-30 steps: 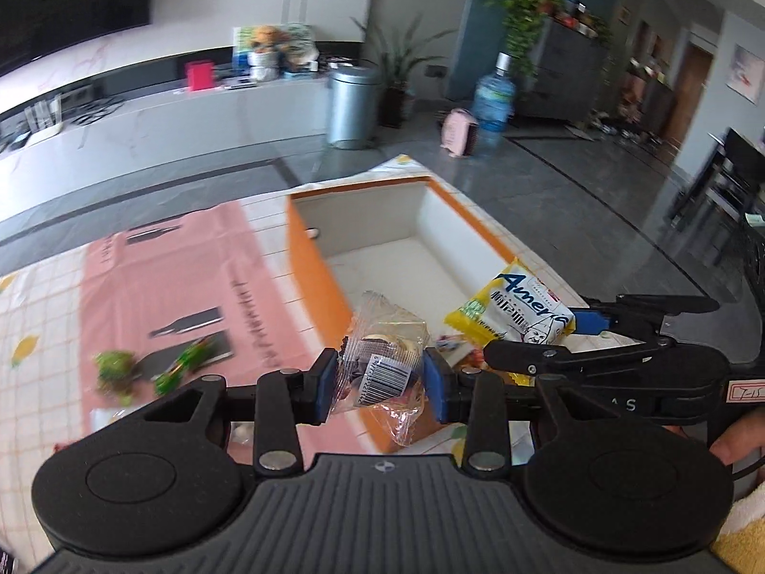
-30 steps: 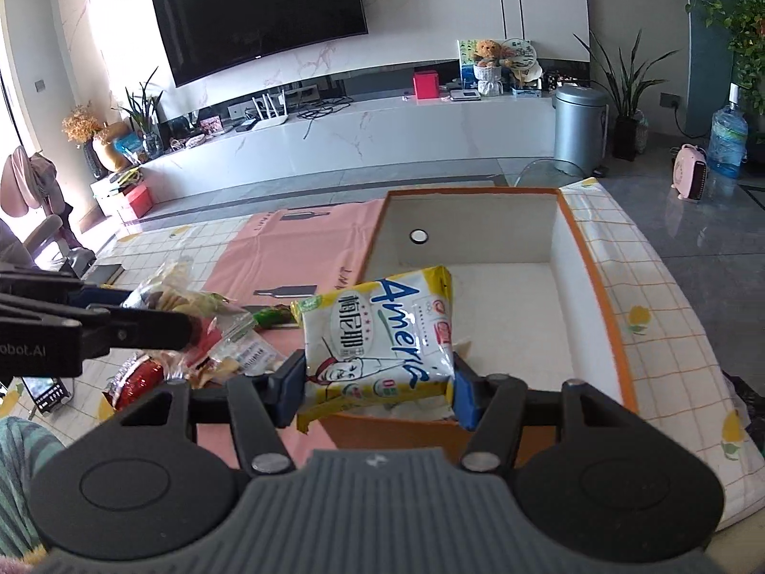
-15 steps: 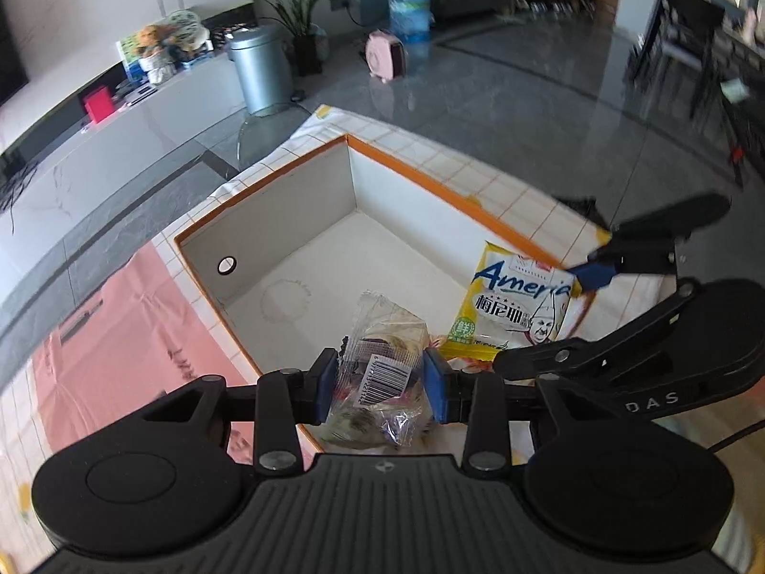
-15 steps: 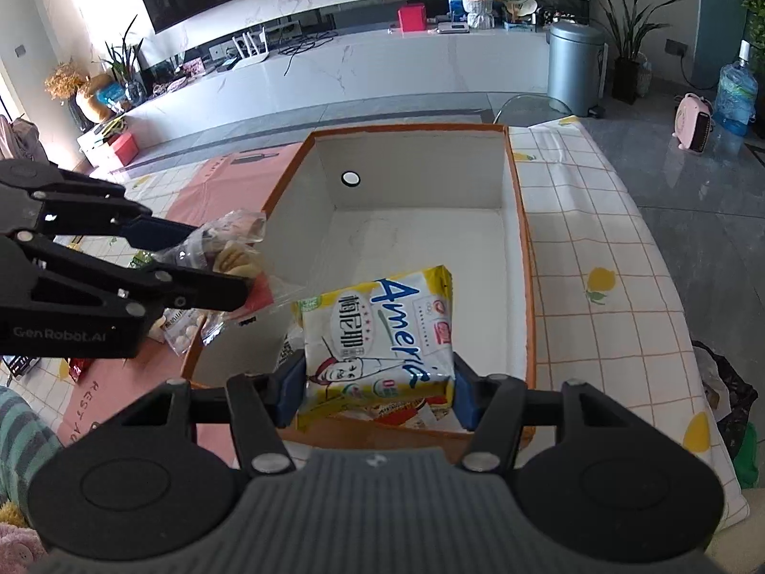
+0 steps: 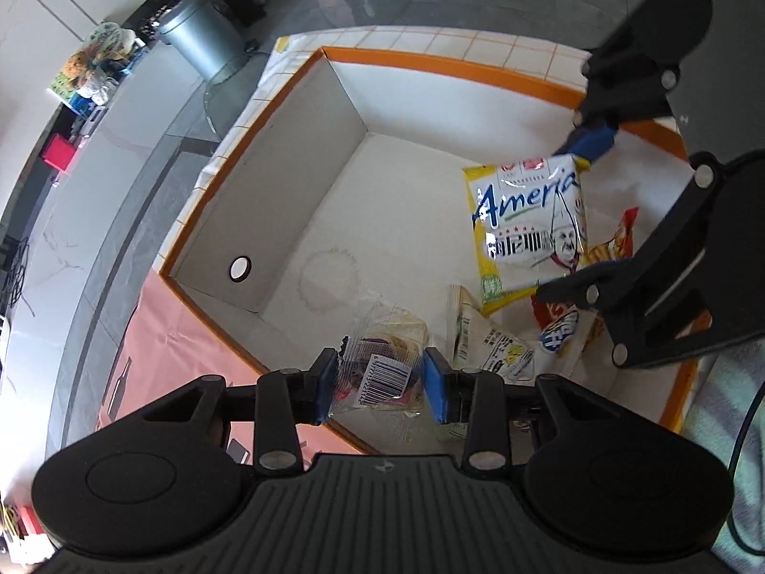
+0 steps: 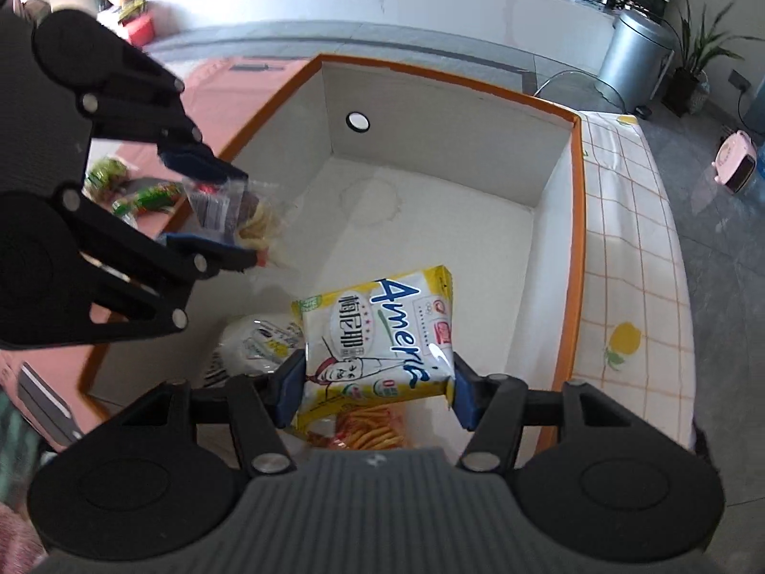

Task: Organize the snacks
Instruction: 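Carry both packs into the orange box and open both tools to release them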

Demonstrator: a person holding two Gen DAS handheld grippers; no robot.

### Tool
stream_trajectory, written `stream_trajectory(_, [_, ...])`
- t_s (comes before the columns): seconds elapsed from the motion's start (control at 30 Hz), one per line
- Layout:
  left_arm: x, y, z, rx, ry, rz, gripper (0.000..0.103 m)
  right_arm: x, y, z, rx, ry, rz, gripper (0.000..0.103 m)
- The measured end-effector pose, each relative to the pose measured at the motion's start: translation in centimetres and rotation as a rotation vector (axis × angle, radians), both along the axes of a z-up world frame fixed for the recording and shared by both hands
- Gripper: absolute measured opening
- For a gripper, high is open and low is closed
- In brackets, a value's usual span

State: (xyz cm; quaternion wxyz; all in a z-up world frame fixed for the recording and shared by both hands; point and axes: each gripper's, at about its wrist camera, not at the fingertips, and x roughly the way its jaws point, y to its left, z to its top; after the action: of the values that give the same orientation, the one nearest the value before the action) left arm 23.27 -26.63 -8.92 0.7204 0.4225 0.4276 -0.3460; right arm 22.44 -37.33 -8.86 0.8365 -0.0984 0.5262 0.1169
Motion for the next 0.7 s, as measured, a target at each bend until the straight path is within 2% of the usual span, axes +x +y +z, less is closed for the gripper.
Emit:
stream_trajectory(0.13, [1.3, 0.1, -1.2, 0.019, 0.02, -0.021, 0.043, 1.6, 0.2, -1.1, -0.067, 0.059, 0.041, 0.058])
stream_trajectory(0.23, [2.2, 0.2, -1.7, 0.003, 0.051, -0.022, 0.044, 2.7, 0.1, -1.8, -0.116, 0.097, 0.051, 0.058])
stream_trajectory(0.57, [2.3, 0.5, -2.6, -0.01, 0.093, -0.085, 0.047, 4.2, 1.0, -3.3, -0.128, 0.183, 0.147, 0.06])
stream_trajectory(0.7, [2.3, 0.6, -2.3, -0.041, 0.114, -0.061, 0.048, 4.8, 1.0, -3.9, -0.12, 0.204, 0.15, 0.063])
